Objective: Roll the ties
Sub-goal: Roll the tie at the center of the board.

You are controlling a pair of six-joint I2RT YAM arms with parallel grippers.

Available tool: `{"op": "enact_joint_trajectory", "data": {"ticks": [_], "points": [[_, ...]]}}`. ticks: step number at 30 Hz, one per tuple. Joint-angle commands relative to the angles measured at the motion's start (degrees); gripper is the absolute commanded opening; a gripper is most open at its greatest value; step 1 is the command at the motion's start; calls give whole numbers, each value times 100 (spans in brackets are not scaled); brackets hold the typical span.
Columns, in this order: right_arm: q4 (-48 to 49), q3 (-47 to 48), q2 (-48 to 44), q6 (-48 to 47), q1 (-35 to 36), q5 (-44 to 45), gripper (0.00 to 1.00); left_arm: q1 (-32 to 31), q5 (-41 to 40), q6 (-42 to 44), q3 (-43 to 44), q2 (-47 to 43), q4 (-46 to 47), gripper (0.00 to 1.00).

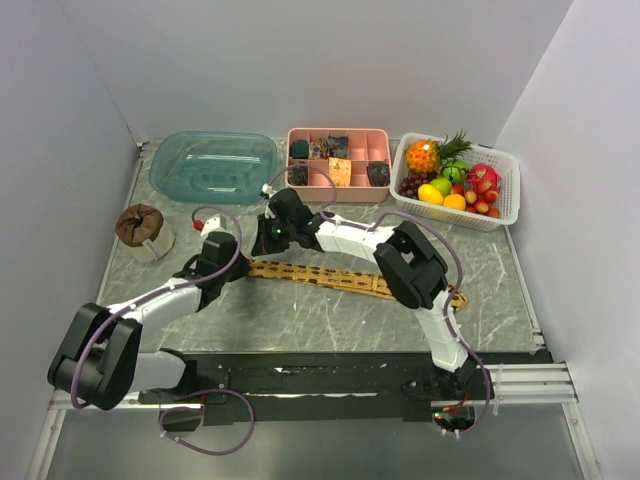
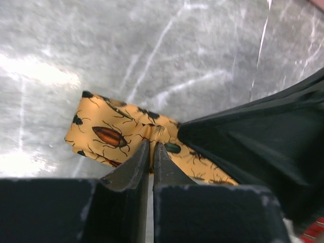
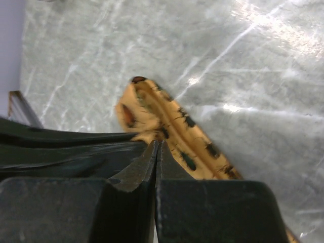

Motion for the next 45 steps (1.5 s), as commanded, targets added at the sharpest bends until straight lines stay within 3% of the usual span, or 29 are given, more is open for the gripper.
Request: {"op": "enact_joint_trajectory", "data": {"ticks": [1,5,10,18,23,29,38,42,45], "points": [[337,-117,-609,-104,-24,-75,0,-199,-107,-184,-133,63,379,11],[354,-283,-679,-122,-51,-84,0,-261,-81,-228,-124,291,485,22],[258,-319,-627,-174,-51,-207,0,-314,6,-298,-142,503,687,44],[152,-407,-530,-210,-59,-374,0,-323,24,-342,-256,372,933,47],[-75,-398,-583,-271,-95,-269,0,-323,-72,-404,-291,213,951,45],[-59,-1030,-1136,-280,-252,171,0,-323,-152,-430,-300,186,1038,33],[714,-1488,-1216,-70,-262,-198,0,-323,-239,-430,-98,441,1030,14],[846,-1392,-1040,19,-244,-409,0,-323,-336,-422,-45,398,986,10],[873,-1356,-1005,45,-227,-427,0,-323,-319,-317,-28,187,1030,11]]}}
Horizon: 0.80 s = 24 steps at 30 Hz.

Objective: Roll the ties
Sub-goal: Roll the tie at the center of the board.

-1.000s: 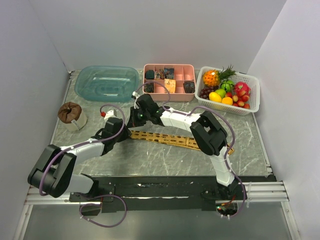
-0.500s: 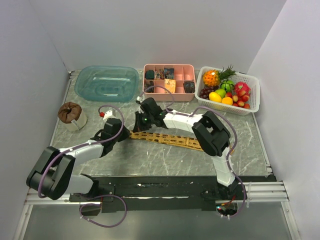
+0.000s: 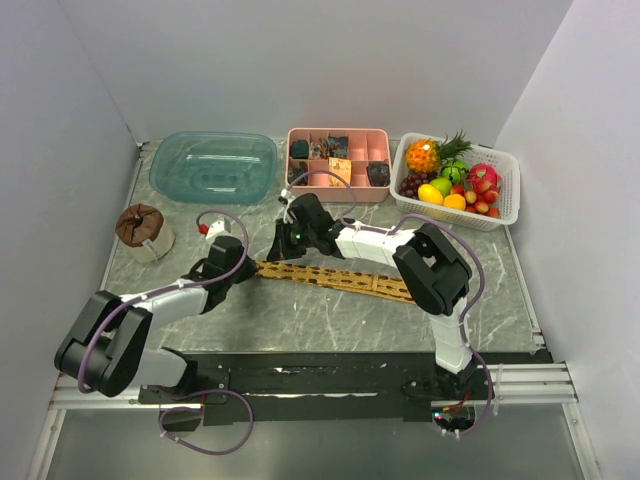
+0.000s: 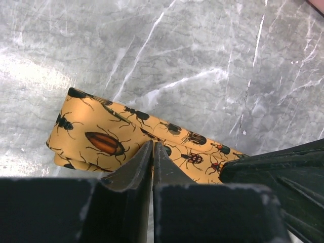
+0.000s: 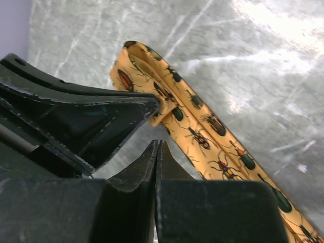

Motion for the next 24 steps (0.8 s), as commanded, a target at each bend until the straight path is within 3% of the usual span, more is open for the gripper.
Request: {"op": "enact_joint_trajectory", "data": {"ticks": [1,4,8,10,11,16,24], "points": [[372,106,-23,71,40,-145,0,-10,-146,49,230,-314,236,12],[329,167,-6,45,58,-119,0,-1,-137,189,274,-586,237,17],[241,290,82,-25,154,-75,0,86,-242,313,475,-841,-105,33],[109,439,161,-51,207,-48,0,279,-208,365,546,-894,-378,36],[22,509,231,-113,251,22,0,367,-112,357,573,-921,-448,43],[-444,975,495,-297,392,215,0,1272,416,260,380,-1061,-748,58],[-954,1415,820,-482,524,532,0,2082,1407,102,-7,-939,-538,58]]}}
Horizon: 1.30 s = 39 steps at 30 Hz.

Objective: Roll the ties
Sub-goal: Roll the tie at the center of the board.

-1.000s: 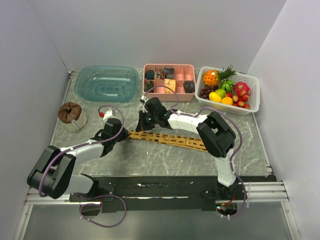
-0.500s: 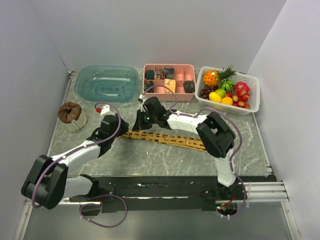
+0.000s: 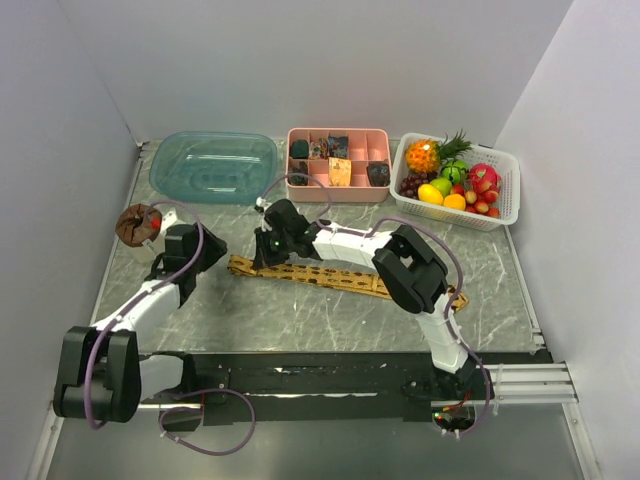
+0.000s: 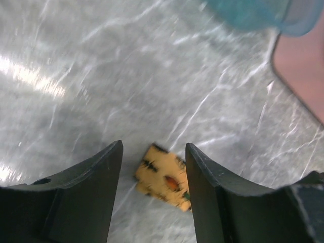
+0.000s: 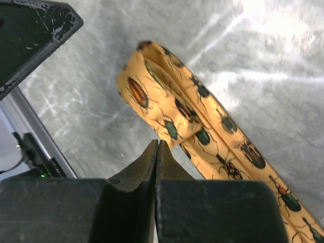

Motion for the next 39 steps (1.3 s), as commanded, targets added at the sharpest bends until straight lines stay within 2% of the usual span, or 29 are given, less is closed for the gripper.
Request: {"op": "enact_joint_trajectory", "data": {"ticks": [1,10,21,32,39], "points": [[-338,340,92,-198,56,267,0,187,773,-145,-324,54,228,57],[-523,621,391,-242,82,417,0,213,1239,-365,-675,424,887,56],[-830,1148,831,-225,109,557,0,213,1213,-347,-755,564,1107,50],[-980,1325,857,-356,100,786,0,213,1196,-347,-790,784,1406,46],[-1007,1254,875,-374,109,865,0,187,1380,-409,-887,951,1748,36]]}}
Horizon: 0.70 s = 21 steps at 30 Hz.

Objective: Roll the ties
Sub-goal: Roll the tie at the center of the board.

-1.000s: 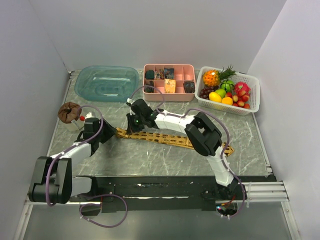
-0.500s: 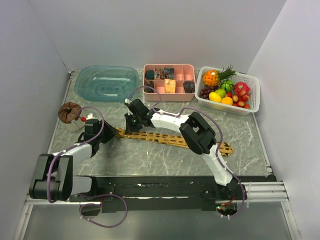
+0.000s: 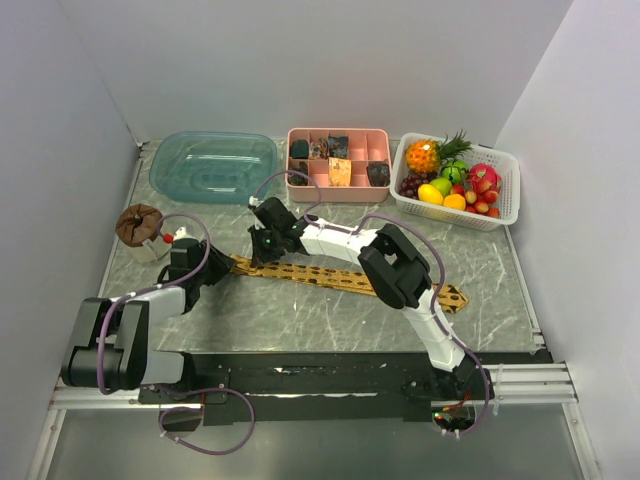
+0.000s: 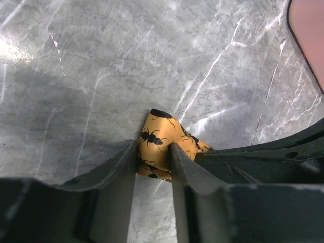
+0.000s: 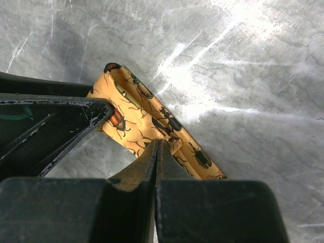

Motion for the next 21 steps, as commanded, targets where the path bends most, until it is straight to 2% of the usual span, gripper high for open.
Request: {"op": "enact_joint_trajectory", "data": {"ticks": [1,5,8,9,10,13,14,15,18,21], "points": [[-161,148,73,-101,43,271,0,-8,183,-101,-120,68,481,33],[-275,245,178,-118,34,332,0,-104,104,-92,-102,94,517,24],[-319,280,231,-127,43,376,0,-166,51,-75,-59,129,525,12],[-328,289,240,-127,43,402,0,-175,42,-66,-50,138,525,4],[-336,289,240,-136,43,411,0,-192,42,-57,-50,138,525,1],[-337,254,240,-153,43,455,0,-219,-2,-31,-6,129,490,2],[-336,245,240,-154,43,464,0,-219,-28,-22,12,94,438,6],[-336,245,231,-154,43,482,0,-219,-63,-30,21,68,385,26],[-302,210,205,-154,43,517,0,-219,-151,-48,12,-64,183,52],[-266,184,178,-145,52,534,0,-219,-125,-127,-67,-134,182,57]]}}
